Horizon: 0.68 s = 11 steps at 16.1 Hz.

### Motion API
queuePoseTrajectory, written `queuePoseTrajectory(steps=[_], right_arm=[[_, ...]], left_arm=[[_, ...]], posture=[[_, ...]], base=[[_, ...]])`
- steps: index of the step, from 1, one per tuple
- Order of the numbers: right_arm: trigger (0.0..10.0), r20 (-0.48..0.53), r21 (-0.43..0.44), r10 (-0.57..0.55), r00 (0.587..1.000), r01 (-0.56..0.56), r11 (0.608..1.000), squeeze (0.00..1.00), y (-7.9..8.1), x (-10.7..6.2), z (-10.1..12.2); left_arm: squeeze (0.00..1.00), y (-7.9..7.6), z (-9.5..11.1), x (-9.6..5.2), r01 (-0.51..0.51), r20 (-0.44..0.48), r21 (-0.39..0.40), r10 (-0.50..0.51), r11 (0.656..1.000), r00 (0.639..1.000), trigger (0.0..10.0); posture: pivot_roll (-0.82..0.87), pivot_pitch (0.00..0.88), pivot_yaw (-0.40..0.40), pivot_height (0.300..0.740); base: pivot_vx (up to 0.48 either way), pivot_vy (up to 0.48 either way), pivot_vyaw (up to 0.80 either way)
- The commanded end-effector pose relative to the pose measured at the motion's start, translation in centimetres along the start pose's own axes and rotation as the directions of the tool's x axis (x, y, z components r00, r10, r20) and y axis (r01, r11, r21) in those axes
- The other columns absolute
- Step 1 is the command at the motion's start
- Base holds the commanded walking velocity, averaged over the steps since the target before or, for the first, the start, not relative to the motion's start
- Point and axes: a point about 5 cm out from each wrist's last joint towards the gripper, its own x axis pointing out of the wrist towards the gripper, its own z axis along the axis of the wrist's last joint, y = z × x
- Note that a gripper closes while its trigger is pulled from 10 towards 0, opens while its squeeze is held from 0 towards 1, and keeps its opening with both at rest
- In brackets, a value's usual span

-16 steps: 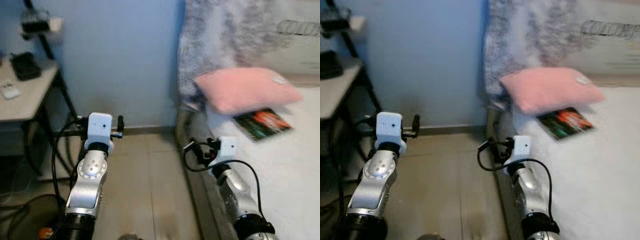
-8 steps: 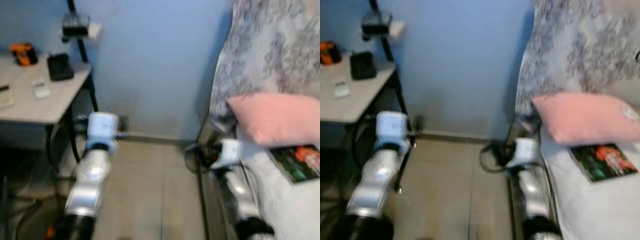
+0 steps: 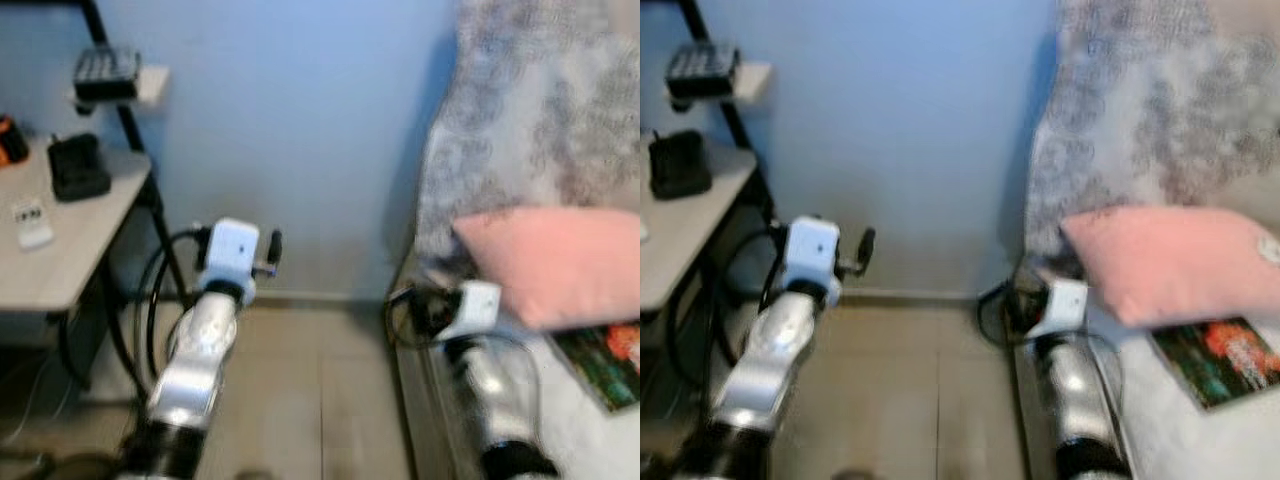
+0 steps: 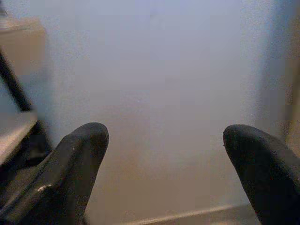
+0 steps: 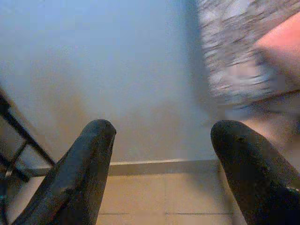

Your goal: Clean up the room

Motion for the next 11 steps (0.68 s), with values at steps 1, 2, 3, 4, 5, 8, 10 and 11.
queuePoseTrajectory(steps=[1, 2, 3, 4, 5, 8, 10, 11], right_arm=[[10.0, 0.019, -0.027, -0.017, 1.000, 0.018, 0.999, 0.00, -0.84, -0.09, 0.62], [10.0, 0.019, -0.029, -0.014, 1.000, 0.015, 0.999, 0.00, -0.83, -0.18, 0.58], [10.0, 0.019, -0.032, -0.013, 1.000, 0.014, 0.999, 0.00, -0.87, -0.16, 0.62], [10.0, 0.016, -0.035, -0.015, 1.000, 0.016, 0.999, 0.00, -0.99, -0.13, 0.66], [10.0, 0.015, -0.038, -0.013, 1.000, 0.014, 0.999, 0.00, -1.00, -0.10, 0.68], [10.0, 0.009, -0.042, -0.003, 1.000, 0.003, 0.999, 0.00, -0.85, -0.03, 0.61], [10.0, 0.006, -0.039, -0.002, 1.000, 0.002, 0.999, 0.00, -0.83, -0.09, 0.52], [10.0, 0.006, -0.038, -0.002, 1.000, 0.002, 0.999, 0.00, -0.83, -0.11, 0.48]], left_arm=[[0.00, -0.23, 0.11, 0.16, -0.010, -0.004, -0.001, 0.010, 1.000, 1.000, 10.0], [0.00, 0.05, -0.20, 0.03, -0.039, -0.021, 0.011, 0.039, 0.999, 0.999, 10.0], [0.00, 0.00, -0.34, -0.03, -0.040, -0.029, 0.004, 0.041, 0.999, 0.999, 10.0], [0.00, -0.21, -0.46, -0.10, -0.035, -0.037, -0.001, 0.034, 0.999, 0.999, 10.0], [0.00, -0.31, -0.34, -0.12, -0.030, -0.027, 0.000, 0.030, 1.000, 0.999, 10.0], [0.00, -0.03, 0.06, -0.13, -0.028, 0.004, 0.001, 0.028, 1.000, 1.000, 10.0], [0.00, 0.08, 0.15, -0.13, -0.031, 0.009, -0.003, 0.031, 1.000, 0.999, 10.0], [0.00, 0.07, 0.15, -0.17, -0.032, 0.010, -0.004, 0.032, 0.999, 0.999, 10.0]], posture=[[0.11, 0.000, -0.016, 0.740], [0.11, 0.000, -0.016, 0.740], [0.11, 0.000, -0.017, 0.740], [0.11, 0.000, -0.017, 0.740], [0.12, 0.000, -0.019, 0.740], [0.12, 0.000, -0.023, 0.740], [0.12, 0.000, -0.023, 0.740], [0.12, 0.000, -0.024, 0.740]], base=[[0.000, 0.000, 0.00], [0.000, 0.000, 0.00], [0.000, 0.000, 0.00], [0.000, 0.000, 0.00], [0.000, 0.000, 0.00], [0.420, 0.000, 0.00], [0.469, 0.000, 0.00], [0.469, 0.000, 0.00]])
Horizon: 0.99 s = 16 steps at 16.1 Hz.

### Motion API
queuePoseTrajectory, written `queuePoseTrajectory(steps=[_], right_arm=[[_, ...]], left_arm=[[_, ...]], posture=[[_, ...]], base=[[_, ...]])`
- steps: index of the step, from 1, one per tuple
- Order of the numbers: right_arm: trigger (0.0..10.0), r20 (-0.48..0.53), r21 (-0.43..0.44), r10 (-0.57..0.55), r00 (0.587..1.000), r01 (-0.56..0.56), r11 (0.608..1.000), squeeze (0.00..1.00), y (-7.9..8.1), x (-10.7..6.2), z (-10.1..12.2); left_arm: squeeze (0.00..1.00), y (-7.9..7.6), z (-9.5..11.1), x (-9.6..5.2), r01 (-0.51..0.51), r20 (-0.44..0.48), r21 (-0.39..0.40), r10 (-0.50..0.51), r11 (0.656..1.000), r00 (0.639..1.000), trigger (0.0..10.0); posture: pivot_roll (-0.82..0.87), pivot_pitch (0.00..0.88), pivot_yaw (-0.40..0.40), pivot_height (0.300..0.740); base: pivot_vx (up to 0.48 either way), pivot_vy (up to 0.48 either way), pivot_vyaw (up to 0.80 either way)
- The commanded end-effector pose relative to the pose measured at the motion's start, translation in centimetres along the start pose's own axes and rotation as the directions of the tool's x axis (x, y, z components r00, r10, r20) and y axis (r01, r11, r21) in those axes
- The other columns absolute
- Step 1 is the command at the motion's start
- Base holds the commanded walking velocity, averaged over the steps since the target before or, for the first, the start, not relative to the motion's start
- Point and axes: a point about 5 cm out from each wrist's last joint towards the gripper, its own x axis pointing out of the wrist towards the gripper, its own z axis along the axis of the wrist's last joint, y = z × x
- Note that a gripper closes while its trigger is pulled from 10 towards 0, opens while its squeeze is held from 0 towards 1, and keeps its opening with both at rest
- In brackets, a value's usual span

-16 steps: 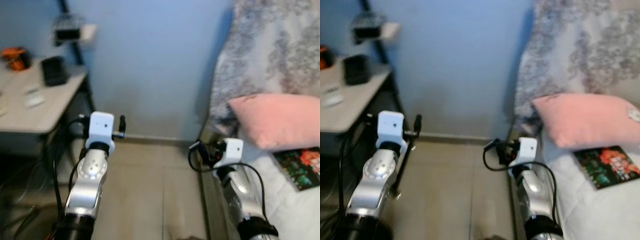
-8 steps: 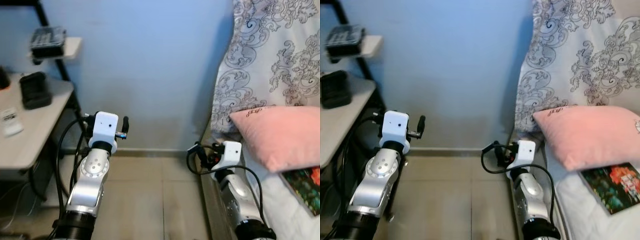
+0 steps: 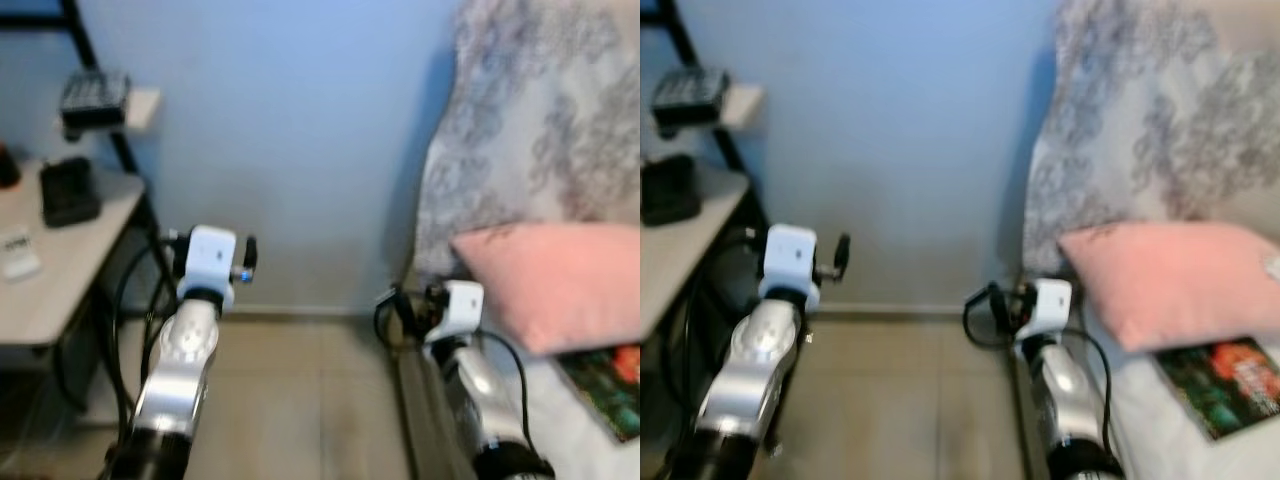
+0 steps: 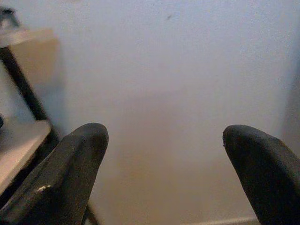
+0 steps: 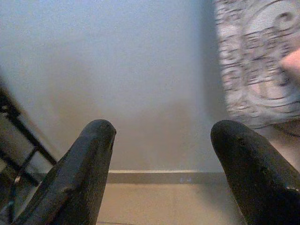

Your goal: Clean up the room

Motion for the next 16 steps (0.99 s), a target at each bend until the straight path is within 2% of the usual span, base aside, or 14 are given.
queuePoseTrajectory(steps=[1, 8, 14, 16], right_arm=[[10.0, 0.021, -0.020, -0.002, 1.000, 0.003, 1.000, 0.00, -0.3, 0.2, 0.7], [10.0, 0.000, -0.005, 0.006, 1.000, -0.006, 1.000, 0.00, -0.1, 0.3, 0.4], [10.0, -0.002, -0.028, -0.025, 1.000, 0.024, 0.999, 0.00, -0.5, 0.0, 0.3], [10.0, 0.056, -0.025, -0.078, 0.995, 0.079, 0.997, 0.00, -1.3, -0.7, 1.1]], left_arm=[[0.00, -0.5, 0.5, 0.0, 0.015, 0.017, -0.008, -0.015, 1.000, 1.000, 10.0], [0.00, -0.3, 0.4, -0.2, 0.000, 0.020, -0.014, 0.000, 1.000, 1.000, 10.0], [0.00, -0.6, -0.4, -0.3, 0.008, -0.017, -0.002, -0.008, 1.000, 1.000, 10.0], [0.00, -0.9, -0.3, -1.0, 0.065, 0.018, 0.011, -0.065, 0.998, 0.998, 10.0]], posture=[[0.12, 0.000, -0.024, 0.740], [0.13, 0.000, -0.027, 0.740], [0.13, 0.000, -0.025, 0.740], [0.12, 0.000, -0.026, 0.740]], base=[[0.469, 0.000, 0.00], [0.467, 0.000, 0.00], [0.000, 0.000, 0.00], [0.000, 0.000, 0.00]])
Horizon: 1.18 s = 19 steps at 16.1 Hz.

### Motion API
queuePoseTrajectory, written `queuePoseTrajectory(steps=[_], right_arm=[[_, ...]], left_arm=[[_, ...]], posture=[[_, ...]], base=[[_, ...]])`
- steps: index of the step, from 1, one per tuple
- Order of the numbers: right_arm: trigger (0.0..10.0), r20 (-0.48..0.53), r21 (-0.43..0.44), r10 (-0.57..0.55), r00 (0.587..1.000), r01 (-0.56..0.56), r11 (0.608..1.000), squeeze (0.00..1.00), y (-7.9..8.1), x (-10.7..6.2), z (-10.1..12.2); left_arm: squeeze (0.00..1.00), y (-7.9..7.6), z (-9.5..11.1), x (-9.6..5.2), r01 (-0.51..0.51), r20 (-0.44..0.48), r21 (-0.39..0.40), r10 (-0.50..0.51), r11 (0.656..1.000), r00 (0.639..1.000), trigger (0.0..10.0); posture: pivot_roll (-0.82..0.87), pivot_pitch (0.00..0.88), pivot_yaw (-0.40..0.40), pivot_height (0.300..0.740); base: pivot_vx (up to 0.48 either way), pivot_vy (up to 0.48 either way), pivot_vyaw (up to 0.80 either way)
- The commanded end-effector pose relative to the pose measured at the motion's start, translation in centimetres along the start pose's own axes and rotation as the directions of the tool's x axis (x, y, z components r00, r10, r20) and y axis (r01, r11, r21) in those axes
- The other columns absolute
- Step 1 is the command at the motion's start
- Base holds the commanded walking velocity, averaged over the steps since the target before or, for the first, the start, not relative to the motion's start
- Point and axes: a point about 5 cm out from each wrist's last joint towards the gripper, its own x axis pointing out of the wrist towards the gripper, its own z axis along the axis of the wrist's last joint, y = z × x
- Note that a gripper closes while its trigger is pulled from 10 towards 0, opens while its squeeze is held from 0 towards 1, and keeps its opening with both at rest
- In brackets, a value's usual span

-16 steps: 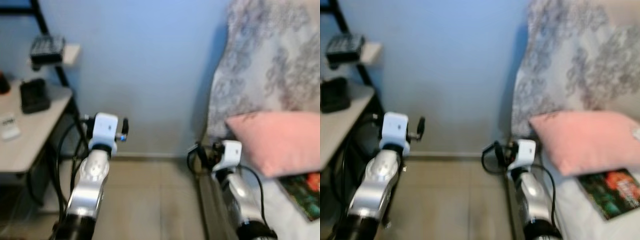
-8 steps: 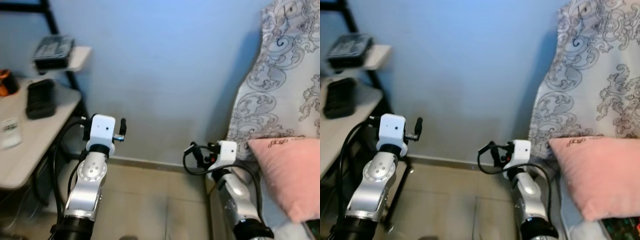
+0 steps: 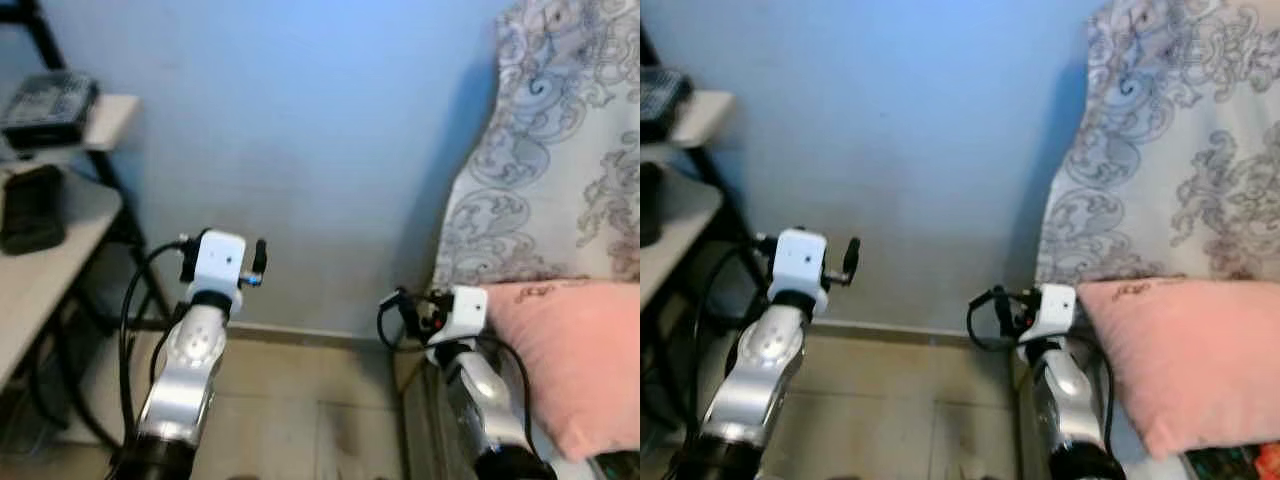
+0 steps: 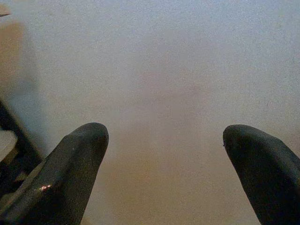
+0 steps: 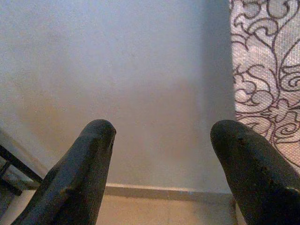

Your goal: Clean up the room

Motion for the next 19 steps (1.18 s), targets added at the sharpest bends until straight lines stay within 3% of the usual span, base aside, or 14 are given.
queuePoseTrajectory(steps=[1, 5, 7, 9, 10, 11, 17, 19], right_arm=[[10.0, 0.037, -0.019, -0.033, 0.999, 0.033, 0.999, 0.00, -1.1, -0.5, 0.9], [10.0, 0.114, -0.061, -0.026, 0.993, 0.033, 0.998, 0.00, -1.1, -3.5, 2.9], [10.0, 0.132, -0.054, -0.047, 0.990, 0.054, 0.997, 0.00, -1.2, -5.7, 3.7], [10.0, 0.087, -0.056, -0.070, 0.994, 0.075, 0.996, 0.00, -1.7, -7.2, 2.7], [10.0, 0.071, -0.052, -0.090, 0.993, 0.094, 0.994, 0.00, -1.8, -7.0, 2.3], [10.0, 0.082, -0.023, -0.103, 0.991, 0.105, 0.994, 0.00, -1.1, -5.7, 2.9], [10.0, 0.062, -0.007, -0.094, 0.994, 0.095, 0.995, 0.00, -0.3, -5.3, 2.8], [10.0, 0.045, -0.012, -0.079, 0.996, 0.080, 0.997, 0.00, 0.0, -4.3, 2.8]], left_arm=[[0.00, -0.4, 0.0, -0.6, 0.043, 0.008, -0.007, -0.043, 0.999, 0.999, 10.0], [0.00, -0.3, -1.1, -3.0, 0.158, -0.036, -0.055, -0.160, 0.986, 0.986, 10.0], [0.00, -0.6, 0.3, -3.7, 0.235, -0.001, -0.064, -0.236, 0.970, 0.972, 10.0], [0.00, -0.8, 1.3, -3.8, 0.288, 0.026, -0.063, -0.287, 0.955, 0.958, 10.0], [0.00, -1.0, 1.6, -3.6, 0.320, 0.046, -0.074, -0.318, 0.944, 0.947, 10.0], [0.00, -1.0, 1.5, -3.0, 0.322, 0.048, -0.112, -0.319, 0.940, 0.947, 10.0], [0.00, -1.0, 1.5, -2.7, 0.319, 0.055, -0.100, -0.315, 0.943, 0.948, 10.0], [0.00, -1.1, 1.8, -2.3, 0.302, 0.070, -0.112, -0.295, 0.947, 0.953, 10.0]], posture=[[0.12, 0.000, -0.025, 0.740], [0.11, 0.000, -0.028, 0.740], [0.12, 0.000, -0.033, 0.740], [0.12, 0.000, -0.033, 0.740], [0.11, 0.000, -0.036, 0.740], [0.11, 0.000, -0.034, 0.740], [0.12, 0.000, -0.033, 0.740], [0.12, 0.000, -0.033, 0.740]], base=[[0.000, 0.000, 0.00], [0.000, 0.000, 0.00], [0.000, 0.000, 0.00], [0.000, 0.000, 0.00], [0.000, 0.000, 0.00], [0.000, 0.000, 0.00], [0.000, 0.000, 0.00], [0.000, 0.000, 0.00]])
